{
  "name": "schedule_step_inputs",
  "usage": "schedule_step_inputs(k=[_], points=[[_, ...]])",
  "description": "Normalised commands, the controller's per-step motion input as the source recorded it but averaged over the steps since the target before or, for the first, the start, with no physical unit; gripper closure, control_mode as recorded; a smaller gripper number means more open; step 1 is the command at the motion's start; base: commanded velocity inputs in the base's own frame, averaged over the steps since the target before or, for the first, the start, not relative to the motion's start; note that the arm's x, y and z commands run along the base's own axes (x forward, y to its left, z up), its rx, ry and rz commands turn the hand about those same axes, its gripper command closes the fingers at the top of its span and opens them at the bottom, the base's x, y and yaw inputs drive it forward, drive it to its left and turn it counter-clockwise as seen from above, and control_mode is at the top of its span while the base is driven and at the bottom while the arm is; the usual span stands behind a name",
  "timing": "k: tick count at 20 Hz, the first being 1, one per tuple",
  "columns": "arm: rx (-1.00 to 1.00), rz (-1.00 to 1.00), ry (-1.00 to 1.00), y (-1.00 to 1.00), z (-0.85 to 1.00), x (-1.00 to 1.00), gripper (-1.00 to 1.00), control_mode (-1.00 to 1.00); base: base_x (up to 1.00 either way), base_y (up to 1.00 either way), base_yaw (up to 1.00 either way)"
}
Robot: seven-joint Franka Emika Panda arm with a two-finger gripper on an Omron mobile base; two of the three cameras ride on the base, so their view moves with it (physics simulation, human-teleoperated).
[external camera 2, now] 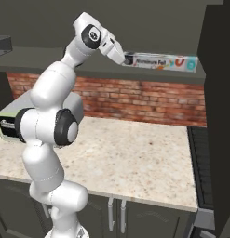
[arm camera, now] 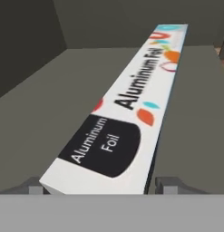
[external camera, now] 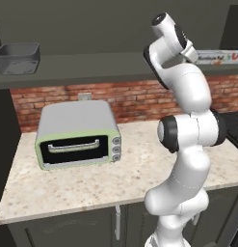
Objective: Retrieve the tupperware and aluminum foil from the cabinet and place them on the dining counter near the plate with corn and kebab skewer to prepare for storing leftovers.
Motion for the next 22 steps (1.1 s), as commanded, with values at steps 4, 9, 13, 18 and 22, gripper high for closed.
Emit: schedule_step_inputs(k=[4,9,13,18,22], points=[[0.0,0.03,-0.13,0.05,-0.04,-0.25,1.0,-1.0,0.0,0.0,0.0],[-0.16,0.03,-0.17,0.62,0.06,-0.9,1.0,-1.0,0.0,0.0,0.0],[-0.17,0.0,0.0,0.72,0.01,-1.0,1.0,-1.0,0.0,0.0,0.0],[-0.03,0.0,0.05,0.6,0.0,-1.0,1.0,-1.0,0.0,0.0,0.0],[0.11,0.0,0.14,0.34,-0.11,-1.0,1.0,-1.0,0.0,0.0,0.0]])
